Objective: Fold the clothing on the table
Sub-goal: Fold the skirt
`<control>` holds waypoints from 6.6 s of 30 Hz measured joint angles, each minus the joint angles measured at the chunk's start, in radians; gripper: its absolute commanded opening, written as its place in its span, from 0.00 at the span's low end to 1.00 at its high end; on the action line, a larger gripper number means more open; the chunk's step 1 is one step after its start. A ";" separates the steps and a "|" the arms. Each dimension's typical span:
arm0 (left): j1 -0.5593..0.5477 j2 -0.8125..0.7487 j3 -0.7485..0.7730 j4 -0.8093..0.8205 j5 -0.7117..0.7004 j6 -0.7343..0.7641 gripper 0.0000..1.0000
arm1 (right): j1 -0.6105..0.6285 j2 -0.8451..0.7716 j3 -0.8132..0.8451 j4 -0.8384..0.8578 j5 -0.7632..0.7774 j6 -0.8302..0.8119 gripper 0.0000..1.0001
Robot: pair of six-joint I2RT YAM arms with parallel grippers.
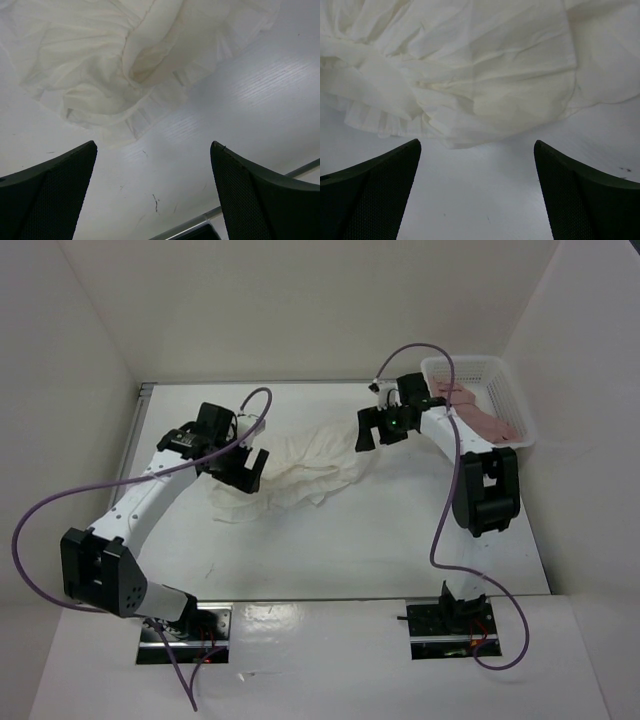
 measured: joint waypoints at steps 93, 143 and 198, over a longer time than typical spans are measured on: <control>0.021 -0.139 -0.109 0.084 0.060 0.042 1.00 | 0.001 0.169 0.384 -0.137 0.489 -0.084 0.00; 0.075 -0.304 -0.127 0.137 -0.092 -0.021 1.00 | 0.550 0.497 1.053 -0.532 0.547 -0.001 0.00; 0.268 -0.625 -0.251 0.253 -0.262 -0.098 1.00 | 0.550 -0.215 0.580 -0.480 0.545 -0.066 0.98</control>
